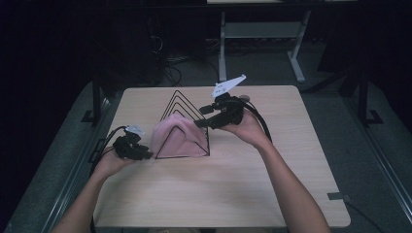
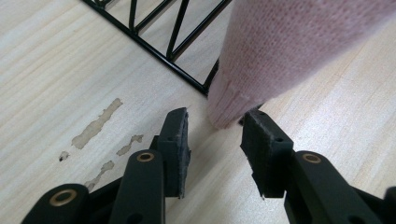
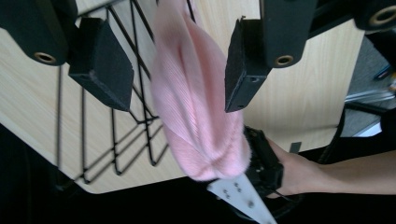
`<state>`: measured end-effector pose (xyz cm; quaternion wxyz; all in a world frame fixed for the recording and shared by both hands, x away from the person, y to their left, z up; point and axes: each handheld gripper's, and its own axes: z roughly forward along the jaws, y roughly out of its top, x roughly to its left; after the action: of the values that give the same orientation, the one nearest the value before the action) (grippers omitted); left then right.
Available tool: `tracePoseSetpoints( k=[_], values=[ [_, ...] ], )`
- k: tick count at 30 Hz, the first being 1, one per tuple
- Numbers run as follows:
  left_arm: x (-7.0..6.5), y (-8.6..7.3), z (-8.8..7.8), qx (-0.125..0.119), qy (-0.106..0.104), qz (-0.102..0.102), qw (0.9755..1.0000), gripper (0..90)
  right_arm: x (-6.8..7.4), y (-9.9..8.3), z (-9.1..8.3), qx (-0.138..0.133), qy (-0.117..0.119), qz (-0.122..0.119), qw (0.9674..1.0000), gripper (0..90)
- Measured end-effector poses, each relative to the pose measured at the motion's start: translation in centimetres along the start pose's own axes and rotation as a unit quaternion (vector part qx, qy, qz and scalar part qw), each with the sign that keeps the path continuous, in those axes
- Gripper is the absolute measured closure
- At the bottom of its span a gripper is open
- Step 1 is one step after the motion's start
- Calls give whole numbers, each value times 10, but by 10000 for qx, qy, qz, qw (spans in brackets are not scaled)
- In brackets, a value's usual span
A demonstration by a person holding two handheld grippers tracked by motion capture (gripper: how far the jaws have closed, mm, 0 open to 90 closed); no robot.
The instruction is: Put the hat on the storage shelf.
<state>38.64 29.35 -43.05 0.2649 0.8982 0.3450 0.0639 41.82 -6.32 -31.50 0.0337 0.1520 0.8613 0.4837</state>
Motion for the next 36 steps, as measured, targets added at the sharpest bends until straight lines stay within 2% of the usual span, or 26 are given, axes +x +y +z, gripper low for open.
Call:
tracePoseSetpoints(
  k=[10,36],
  values=[
    [-5,0,-9,-184,-42,-90,9998,542,-7,-25,-22,48,-304,377,9988,337],
    [-10,-6,-18,-255,51,-215,9994,442,-14,-69,-64,-9,-703,781,9945,293]
  ],
)
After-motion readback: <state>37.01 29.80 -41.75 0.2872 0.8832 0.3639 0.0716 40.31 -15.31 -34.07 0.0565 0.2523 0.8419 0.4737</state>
